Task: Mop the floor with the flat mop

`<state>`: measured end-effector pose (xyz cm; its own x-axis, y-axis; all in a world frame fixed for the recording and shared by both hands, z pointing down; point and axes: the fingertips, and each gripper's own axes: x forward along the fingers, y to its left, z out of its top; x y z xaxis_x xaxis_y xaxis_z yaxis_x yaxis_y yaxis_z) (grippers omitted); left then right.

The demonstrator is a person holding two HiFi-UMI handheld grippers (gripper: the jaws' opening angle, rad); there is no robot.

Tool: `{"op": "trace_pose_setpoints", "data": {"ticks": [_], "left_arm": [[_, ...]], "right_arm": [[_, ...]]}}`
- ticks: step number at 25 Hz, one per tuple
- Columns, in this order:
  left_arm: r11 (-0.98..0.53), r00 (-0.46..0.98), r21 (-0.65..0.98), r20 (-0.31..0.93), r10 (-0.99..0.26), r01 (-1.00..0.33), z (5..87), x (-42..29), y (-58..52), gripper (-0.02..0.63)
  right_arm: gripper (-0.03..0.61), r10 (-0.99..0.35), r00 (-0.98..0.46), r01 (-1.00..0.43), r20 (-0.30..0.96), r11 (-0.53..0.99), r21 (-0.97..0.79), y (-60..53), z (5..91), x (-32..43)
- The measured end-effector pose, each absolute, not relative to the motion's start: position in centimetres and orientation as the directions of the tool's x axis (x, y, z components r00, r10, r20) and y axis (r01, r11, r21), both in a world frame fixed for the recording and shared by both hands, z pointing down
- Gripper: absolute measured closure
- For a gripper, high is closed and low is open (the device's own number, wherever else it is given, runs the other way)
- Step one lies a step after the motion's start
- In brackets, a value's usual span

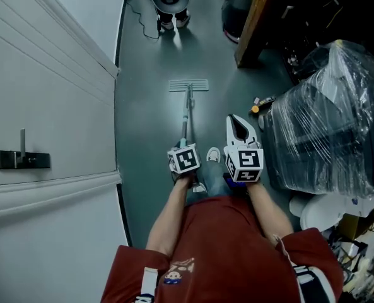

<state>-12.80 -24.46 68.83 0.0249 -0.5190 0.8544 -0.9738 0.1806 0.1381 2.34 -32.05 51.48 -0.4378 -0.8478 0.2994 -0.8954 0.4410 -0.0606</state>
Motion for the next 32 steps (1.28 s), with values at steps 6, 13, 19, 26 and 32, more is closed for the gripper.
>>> {"op": "trace_pose_setpoints", "data": {"ticks": [6, 13, 19, 26, 32], "left_arm": [[0.189, 0.042, 0.168, 0.843, -0.536, -0.968, 69.0, -12.1, -19.7, 0.489], [0.195, 0.052, 0.184, 0.842, -0.537, -0.963, 69.3, -10.9, -14.5, 0.489], [0.201, 0.038, 0.168, 0.85, -0.526, -0.965, 69.1, -8.0, -10.3, 0.489], [0.244, -0.045, 0.093, 0.861, -0.507, -0.965, 68.1, -4.1, -5.3, 0.489], [0.271, -0.078, 0.07, 0.863, -0.5, -0.96, 67.6, 1.0, -1.3, 0.489]], "right_arm": [[0.56, -0.838, -0.459, -0.881, 0.294, 0.472, -0.028, -26.6, 50.8, 1.9], [0.56, -0.845, -0.449, -0.884, 0.29, 0.467, -0.011, -21.4, 50.3, 3.3], [0.56, -0.853, -0.443, -0.891, 0.277, 0.452, -0.037, -18.4, 50.0, 7.1], [0.56, -0.83, -0.505, -0.861, 0.236, 0.503, -0.071, -15.1, 48.9, 11.5], [0.56, -0.816, -0.52, -0.852, 0.251, 0.515, -0.091, -11.2, 49.5, 17.3]]}}
